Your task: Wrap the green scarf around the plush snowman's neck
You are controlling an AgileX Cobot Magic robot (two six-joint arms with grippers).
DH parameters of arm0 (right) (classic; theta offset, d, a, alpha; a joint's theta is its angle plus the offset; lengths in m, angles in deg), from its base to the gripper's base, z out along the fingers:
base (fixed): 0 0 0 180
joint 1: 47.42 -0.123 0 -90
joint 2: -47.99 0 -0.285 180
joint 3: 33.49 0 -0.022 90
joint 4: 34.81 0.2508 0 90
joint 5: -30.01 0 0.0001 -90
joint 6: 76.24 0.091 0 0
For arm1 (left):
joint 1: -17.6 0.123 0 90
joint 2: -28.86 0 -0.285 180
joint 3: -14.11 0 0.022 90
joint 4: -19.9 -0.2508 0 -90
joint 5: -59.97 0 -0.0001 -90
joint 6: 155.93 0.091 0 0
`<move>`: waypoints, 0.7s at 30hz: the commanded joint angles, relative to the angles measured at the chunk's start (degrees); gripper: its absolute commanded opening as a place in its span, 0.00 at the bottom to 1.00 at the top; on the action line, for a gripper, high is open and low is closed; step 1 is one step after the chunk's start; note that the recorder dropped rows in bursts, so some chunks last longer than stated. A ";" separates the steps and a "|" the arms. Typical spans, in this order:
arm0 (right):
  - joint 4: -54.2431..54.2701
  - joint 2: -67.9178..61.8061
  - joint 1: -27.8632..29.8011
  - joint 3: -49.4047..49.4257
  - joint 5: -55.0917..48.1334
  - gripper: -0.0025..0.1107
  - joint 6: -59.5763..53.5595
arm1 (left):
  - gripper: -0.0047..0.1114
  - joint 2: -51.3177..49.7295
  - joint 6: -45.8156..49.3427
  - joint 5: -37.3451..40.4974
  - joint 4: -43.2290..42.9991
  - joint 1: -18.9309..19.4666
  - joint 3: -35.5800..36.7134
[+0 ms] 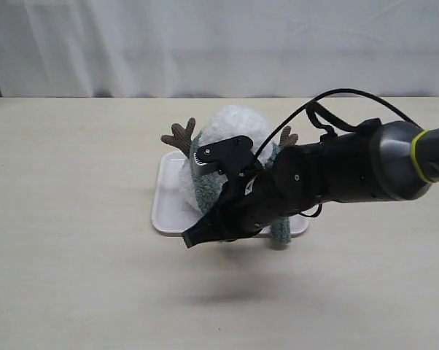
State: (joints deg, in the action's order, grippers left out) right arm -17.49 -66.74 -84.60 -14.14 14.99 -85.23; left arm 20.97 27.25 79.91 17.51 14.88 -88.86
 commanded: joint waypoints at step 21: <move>-31.91 -1.12 0.49 -0.12 -10.12 0.06 19.10 | 0.04 0.10 -0.05 -0.92 0.04 0.06 0.18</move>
State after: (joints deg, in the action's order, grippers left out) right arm -48.57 -67.85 -84.24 -14.14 5.88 -66.51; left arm 20.97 27.25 79.91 17.51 14.88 -88.86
